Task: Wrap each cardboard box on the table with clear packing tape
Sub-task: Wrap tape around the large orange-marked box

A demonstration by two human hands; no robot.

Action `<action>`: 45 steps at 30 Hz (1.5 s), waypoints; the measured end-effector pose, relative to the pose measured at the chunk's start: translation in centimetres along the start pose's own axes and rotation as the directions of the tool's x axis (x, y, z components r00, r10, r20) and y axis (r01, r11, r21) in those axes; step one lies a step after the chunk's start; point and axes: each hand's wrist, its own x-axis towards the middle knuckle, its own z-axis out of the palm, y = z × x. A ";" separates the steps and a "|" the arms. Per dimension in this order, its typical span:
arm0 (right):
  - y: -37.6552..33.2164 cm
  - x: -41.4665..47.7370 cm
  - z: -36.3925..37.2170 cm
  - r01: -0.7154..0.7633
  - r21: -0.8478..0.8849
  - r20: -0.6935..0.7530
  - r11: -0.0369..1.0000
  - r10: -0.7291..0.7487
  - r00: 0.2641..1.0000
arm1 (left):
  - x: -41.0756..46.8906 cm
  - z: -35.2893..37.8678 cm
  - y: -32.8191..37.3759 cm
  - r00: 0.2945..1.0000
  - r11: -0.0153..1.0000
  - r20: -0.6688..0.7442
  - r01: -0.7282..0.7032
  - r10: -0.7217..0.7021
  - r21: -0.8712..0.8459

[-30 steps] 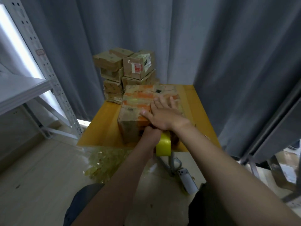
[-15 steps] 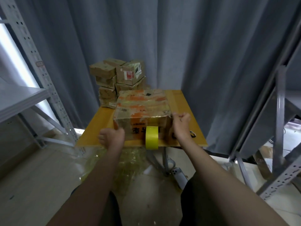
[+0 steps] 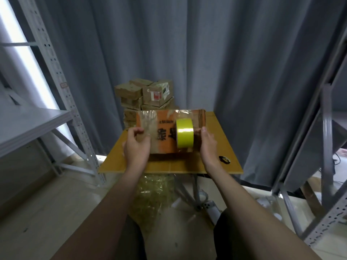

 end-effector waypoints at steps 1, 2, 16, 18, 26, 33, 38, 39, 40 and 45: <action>-1.1 0.3 -0.1 0.040 -0.030 0.006 0.999 -0.040 0.999 | 0.1 -0.3 1.2 0.999 0.999 -0.017 -0.032 0.033 0.020; -2.3 0.5 -0.4 0.072 -0.046 0.021 0.996 -0.071 0.997 | 0.5 -0.6 2.1 0.998 0.998 -0.037 -0.057 0.059 0.037; -10.6 4.2 -2.7 0.212 -0.171 0.226 0.962 -0.171 0.959 | 6.5 -1.2 6.9 0.989 0.960 0.132 -0.104 0.072 0.259; -10.0 4.7 -2.3 0.204 -0.227 0.245 0.952 -0.147 0.958 | 6.1 -0.8 6.8 0.979 0.934 0.196 -0.127 0.064 0.333; -7.3 7.4 -0.8 0.257 -0.373 0.113 0.892 -0.231 0.966 | 6.7 4.1 6.5 0.735 0.495 0.630 -0.657 0.251 0.569; -8.0 9.6 -0.7 0.453 -0.452 0.243 0.769 -0.383 0.891 | 7.6 6.2 6.6 0.780 0.589 0.565 -0.597 0.268 0.544; -8.2 7.7 -1.2 0.460 -0.168 0.270 0.872 -0.408 0.872 | 8.3 6.1 5.8 0.764 0.585 0.582 -0.615 0.277 0.529; -8.0 7.0 -1.2 0.455 -0.097 0.252 0.885 -0.420 0.872 | 8.4 6.2 5.7 0.759 0.596 0.583 -0.620 0.289 0.511; -7.7 6.2 -1.2 0.448 -0.039 0.231 0.893 -0.428 0.874 | 8.4 6.3 5.6 0.752 0.606 0.590 -0.624 0.295 0.492; -7.3 4.3 -0.5 0.393 0.066 0.241 0.917 -0.397 0.886 | 9.3 5.8 5.2 0.632 0.533 0.733 -0.723 0.252 0.440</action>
